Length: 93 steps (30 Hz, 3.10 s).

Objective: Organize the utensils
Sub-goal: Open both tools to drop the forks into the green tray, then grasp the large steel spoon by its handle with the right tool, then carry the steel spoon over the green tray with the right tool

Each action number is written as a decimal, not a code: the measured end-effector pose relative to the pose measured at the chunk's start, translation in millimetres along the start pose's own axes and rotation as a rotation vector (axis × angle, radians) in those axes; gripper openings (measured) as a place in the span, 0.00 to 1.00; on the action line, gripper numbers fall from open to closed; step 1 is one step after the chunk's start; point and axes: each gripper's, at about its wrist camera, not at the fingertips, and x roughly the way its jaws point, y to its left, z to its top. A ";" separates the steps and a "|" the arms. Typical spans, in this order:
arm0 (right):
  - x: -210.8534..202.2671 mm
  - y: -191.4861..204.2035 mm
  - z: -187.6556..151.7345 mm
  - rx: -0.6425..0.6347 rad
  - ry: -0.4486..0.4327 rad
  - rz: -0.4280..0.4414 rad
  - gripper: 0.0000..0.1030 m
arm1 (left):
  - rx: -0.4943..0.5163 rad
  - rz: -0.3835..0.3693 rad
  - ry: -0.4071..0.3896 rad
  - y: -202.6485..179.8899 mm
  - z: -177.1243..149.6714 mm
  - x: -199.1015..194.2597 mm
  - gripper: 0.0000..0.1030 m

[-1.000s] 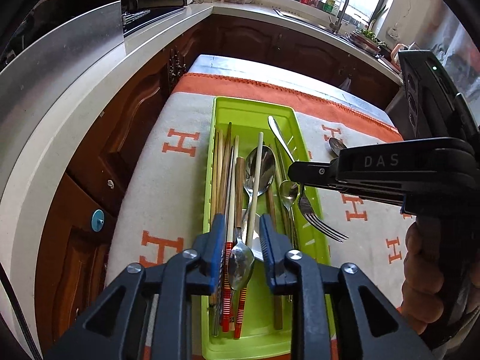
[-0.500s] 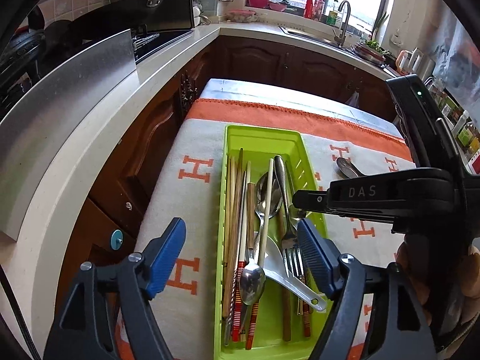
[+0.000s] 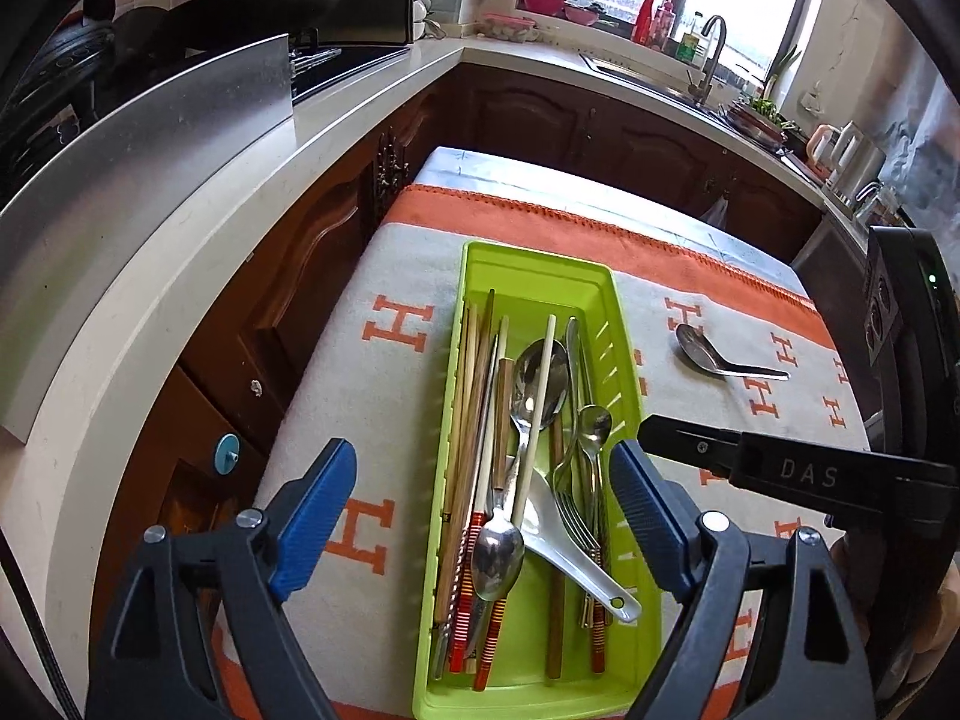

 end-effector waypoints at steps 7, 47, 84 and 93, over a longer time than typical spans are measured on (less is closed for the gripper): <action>-18.7 -12.7 -17.2 -0.020 -0.012 -0.020 0.08 | 0.026 -0.027 0.014 -20.4 -9.1 -5.1 0.82; -47.9 -120.1 104.5 -0.195 0.026 -0.169 0.19 | 0.178 -0.066 0.035 -148.4 105.6 68.3 0.82; -1.2 -115.9 35.7 -0.465 -0.044 -0.233 0.01 | 0.061 -0.080 0.094 -104.1 80.0 102.1 0.82; -45.2 -133.3 22.5 -0.131 -0.085 -0.063 0.00 | 0.023 -0.066 0.066 -85.0 65.3 74.3 0.82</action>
